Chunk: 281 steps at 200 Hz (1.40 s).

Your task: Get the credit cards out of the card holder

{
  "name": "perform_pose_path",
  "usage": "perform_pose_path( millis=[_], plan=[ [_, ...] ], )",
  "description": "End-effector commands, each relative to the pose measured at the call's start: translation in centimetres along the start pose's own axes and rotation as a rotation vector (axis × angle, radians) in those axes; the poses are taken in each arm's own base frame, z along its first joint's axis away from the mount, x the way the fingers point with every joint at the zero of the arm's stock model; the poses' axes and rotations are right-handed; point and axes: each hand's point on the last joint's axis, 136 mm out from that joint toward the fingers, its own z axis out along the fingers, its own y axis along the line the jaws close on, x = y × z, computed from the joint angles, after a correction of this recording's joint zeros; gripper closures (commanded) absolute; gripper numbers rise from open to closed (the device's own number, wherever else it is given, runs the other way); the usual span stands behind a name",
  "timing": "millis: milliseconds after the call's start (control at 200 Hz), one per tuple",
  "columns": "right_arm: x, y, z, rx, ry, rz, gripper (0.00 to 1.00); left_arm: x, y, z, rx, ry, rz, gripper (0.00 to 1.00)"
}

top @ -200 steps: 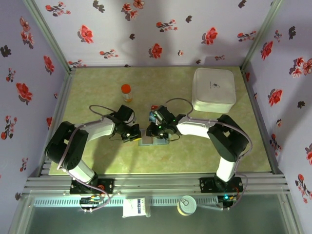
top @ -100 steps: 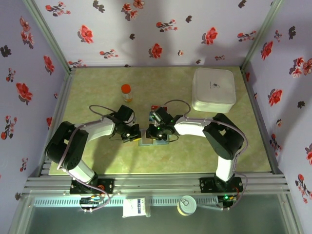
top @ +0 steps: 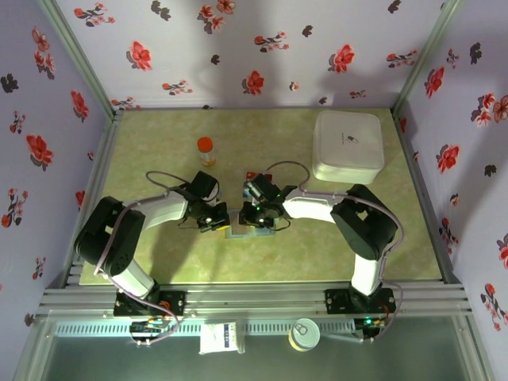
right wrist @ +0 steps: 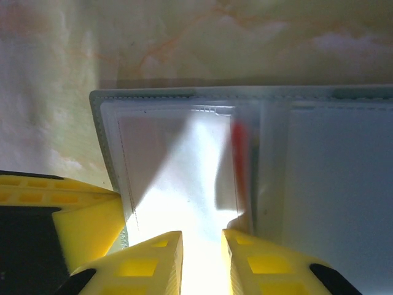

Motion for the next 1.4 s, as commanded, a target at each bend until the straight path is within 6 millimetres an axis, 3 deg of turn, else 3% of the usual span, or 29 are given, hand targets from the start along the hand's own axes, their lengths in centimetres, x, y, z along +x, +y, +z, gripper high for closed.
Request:
perform_pose_path(
  millis=[0,405,615,835,1030,1400],
  plan=[
    [-0.1,-0.7,-0.8,0.058,-0.014,-0.020,0.76,0.0,0.8,0.0,-0.052,0.010,0.016,1.00],
    [-0.1,-1.0,-1.0,0.022,-0.025,-0.012,0.76,-0.4,0.6,-0.6,-0.050,-0.013,0.016,1.00],
    [-0.1,-0.8,-0.9,-0.039,-0.029,0.010,0.77,-1.0,-1.2,-2.1,0.004,-0.048,0.008,1.00],
    [-0.1,-1.1,-1.0,-0.080,-0.029,0.029,0.77,-1.4,-3.5,-3.5,0.071,-0.075,0.004,0.92],
    [-0.2,-1.4,-0.9,-0.139,-0.029,0.065,0.77,-1.2,-4.2,-2.6,0.086,-0.060,0.005,0.82],
    [-0.3,-2.0,-1.0,-0.214,-0.035,0.107,0.78,-1.1,-3.9,-0.8,0.075,-0.036,0.000,0.75]
  ],
)
